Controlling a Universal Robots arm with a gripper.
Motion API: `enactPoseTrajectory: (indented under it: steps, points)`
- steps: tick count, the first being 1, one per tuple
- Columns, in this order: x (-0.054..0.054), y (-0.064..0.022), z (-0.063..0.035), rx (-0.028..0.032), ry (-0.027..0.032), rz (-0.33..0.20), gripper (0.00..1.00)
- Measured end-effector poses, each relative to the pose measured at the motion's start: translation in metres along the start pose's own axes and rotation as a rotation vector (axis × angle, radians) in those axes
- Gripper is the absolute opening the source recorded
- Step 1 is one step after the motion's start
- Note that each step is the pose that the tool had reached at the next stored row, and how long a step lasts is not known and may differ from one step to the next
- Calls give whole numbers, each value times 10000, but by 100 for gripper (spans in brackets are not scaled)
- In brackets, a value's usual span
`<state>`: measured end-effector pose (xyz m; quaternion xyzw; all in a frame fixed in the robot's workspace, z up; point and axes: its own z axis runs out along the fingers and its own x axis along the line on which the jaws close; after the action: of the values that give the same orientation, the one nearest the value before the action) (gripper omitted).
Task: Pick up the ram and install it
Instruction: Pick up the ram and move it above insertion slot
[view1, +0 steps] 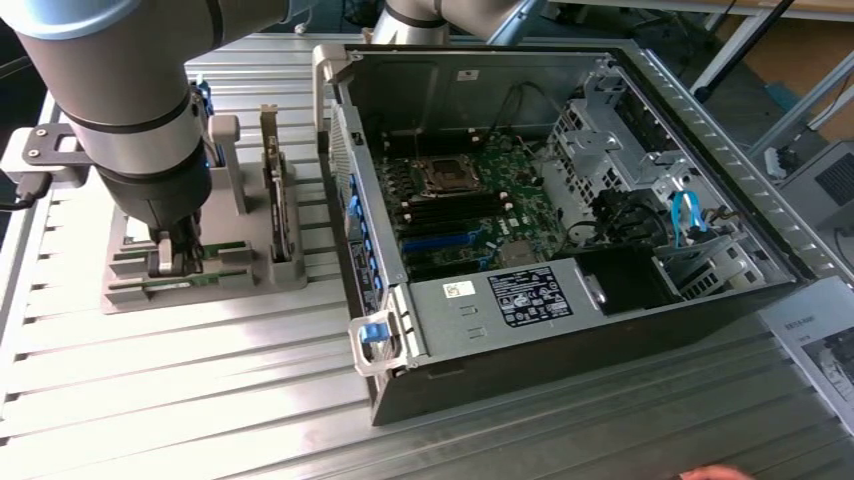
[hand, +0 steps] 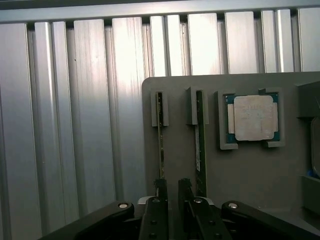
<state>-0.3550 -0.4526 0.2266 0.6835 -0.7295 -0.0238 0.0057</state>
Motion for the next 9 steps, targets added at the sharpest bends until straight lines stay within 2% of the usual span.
enactPoseTrajectory:
  steps: [9]
  points:
    - [1, -1, 34, 0, 0, 0, 24]
